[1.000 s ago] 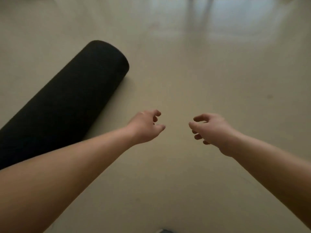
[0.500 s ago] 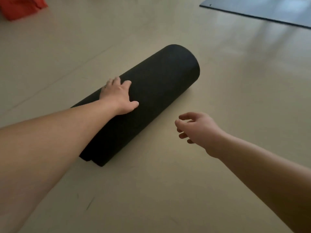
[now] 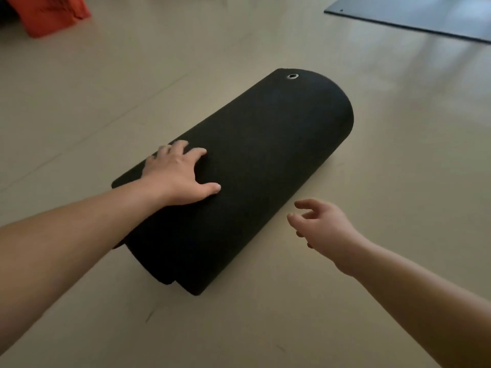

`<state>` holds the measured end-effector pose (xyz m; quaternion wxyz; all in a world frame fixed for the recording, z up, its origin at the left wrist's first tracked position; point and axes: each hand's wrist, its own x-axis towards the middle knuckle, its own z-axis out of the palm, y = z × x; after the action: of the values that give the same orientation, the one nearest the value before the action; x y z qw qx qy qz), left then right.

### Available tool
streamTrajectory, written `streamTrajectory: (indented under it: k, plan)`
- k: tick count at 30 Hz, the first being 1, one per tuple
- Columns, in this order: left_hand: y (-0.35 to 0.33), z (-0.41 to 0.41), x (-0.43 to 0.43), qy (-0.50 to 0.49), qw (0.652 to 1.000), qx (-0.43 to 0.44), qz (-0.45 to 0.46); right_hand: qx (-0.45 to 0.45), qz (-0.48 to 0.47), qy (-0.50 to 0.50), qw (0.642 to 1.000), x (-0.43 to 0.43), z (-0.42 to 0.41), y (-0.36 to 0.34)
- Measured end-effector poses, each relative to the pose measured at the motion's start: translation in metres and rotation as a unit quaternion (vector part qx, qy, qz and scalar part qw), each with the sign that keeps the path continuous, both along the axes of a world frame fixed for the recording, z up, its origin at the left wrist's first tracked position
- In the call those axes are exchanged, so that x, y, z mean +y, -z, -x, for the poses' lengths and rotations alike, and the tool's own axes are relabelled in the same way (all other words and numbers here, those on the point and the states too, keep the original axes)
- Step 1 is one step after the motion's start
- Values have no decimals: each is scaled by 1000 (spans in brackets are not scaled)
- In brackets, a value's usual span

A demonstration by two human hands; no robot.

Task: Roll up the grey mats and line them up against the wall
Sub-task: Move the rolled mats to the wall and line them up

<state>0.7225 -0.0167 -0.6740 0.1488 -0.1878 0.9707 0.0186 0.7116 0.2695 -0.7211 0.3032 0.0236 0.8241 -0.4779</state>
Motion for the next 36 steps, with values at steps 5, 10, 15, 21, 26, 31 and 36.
streamTrajectory:
  k: [5, 10, 15, 21, 26, 31, 36]
  plan:
    - [3, -33, 33, -45, 993, 17, -107, 74, -21, -22, 997, -5, -13, -14]
    - [1, -65, 51, 24, 988, 53, -140, 218, -138, -138, 956, -2, -19, -30]
    - [-7, -73, 82, -29, 974, -45, -220, 263, -229, -136, 927, 25, -30, -28]
    - [7, -98, 132, 38, 960, -44, -273, 385, -339, -393, 763, 68, -33, -44]
    - [10, -124, 151, 71, 965, -25, -253, 386, -370, -499, 682, 57, -32, -51]
    - [13, -159, 116, -24, 931, -14, -364, 361, -382, -573, 629, 31, -29, -51]
    - [27, -196, 83, -211, 918, -9, -335, 304, -379, -591, 643, -1, -24, -52]
